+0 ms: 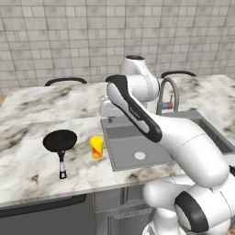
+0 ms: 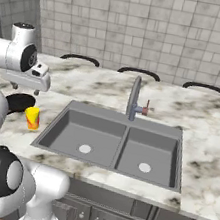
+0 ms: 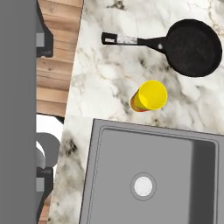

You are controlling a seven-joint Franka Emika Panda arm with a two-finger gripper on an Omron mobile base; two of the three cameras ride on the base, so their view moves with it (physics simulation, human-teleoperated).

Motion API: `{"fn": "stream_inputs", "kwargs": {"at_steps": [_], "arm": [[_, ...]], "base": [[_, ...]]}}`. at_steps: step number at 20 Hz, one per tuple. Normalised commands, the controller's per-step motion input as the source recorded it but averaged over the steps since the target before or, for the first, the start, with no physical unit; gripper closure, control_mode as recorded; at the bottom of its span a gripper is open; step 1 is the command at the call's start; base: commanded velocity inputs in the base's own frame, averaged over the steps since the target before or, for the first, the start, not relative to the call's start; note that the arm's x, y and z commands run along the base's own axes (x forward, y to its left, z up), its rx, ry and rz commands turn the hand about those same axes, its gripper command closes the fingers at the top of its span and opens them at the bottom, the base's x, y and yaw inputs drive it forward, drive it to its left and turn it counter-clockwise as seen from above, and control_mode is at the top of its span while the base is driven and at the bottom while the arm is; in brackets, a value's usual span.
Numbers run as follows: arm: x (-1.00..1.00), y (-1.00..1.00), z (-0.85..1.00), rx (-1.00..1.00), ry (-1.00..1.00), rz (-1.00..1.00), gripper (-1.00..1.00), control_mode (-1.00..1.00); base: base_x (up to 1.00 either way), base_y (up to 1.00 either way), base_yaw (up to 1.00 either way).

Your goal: Place the pan in the left basin and the cup in the right basin of the sink.

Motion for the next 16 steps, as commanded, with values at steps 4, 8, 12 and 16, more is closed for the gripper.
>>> {"fn": "stream_inputs", "kwargs": {"at_steps": [4, 8, 12, 16], "arm": [[-0.02, 0.57, -0.14, 0.0, 0.02, 0.0, -1.0, -1.0], [-0.02, 0.58, -0.14, 0.0, 0.02, 0.0, -1.0, -1.0], [-0.01, 0.55, -0.17, 0.0, 0.0, 0.0, -1.0, -1.0], [0.0, 0.54, -0.17, 0.0, 0.02, 0.0, -1.0, -1.0]], "base": [[0.0, 0.0, 0.0], [0.0, 0.0, 0.0], [0.0, 0.0, 0.0], [0.0, 0.0, 0.0]]}}
